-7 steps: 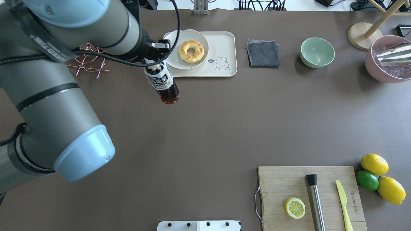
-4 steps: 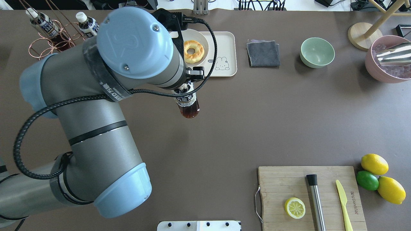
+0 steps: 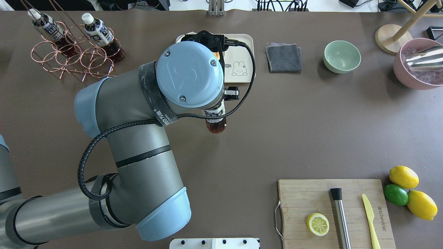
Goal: Place tea on tray
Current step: 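Carry the tea bottle with the left gripper and set it down near the tray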
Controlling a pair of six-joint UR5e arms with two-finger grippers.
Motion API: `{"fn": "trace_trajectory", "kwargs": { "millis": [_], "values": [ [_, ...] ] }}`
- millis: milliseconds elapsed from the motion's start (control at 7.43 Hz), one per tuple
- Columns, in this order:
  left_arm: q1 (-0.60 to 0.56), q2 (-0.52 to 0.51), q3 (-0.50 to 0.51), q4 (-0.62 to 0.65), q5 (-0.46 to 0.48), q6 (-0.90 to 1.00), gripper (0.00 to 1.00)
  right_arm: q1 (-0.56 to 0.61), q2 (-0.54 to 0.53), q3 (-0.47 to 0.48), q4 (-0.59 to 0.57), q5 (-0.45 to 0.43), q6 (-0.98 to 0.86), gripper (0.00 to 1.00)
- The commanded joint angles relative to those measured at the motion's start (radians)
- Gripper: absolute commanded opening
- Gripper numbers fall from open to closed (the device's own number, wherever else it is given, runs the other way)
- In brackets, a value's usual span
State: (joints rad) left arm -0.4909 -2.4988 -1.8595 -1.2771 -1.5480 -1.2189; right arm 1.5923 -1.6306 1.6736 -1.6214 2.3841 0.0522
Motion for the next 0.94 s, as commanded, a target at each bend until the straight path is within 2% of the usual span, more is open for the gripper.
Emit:
{"fn": "trace_trajectory", "kwargs": {
  "millis": [0, 538, 673, 808],
  "values": [
    [0.056, 0.049, 0.034, -0.095, 0.072, 0.001, 0.00, 0.000, 0.000, 0.000, 0.000, 0.000, 0.000, 1.00],
    [0.064, 0.051, 0.042, -0.099, 0.081, 0.007, 0.00, 0.000, 0.002, 0.000, 0.000, -0.002, 0.000, 1.00],
    [0.069, 0.066, 0.037, -0.105, 0.080, 0.006, 0.12, 0.000, 0.002, 0.000, 0.000, -0.002, 0.000, 1.00],
    [0.069, 0.069, 0.037, -0.113, 0.081, 0.007, 0.75, 0.002, 0.002, -0.002, 0.000, -0.002, 0.000, 1.00]
  ]
}}
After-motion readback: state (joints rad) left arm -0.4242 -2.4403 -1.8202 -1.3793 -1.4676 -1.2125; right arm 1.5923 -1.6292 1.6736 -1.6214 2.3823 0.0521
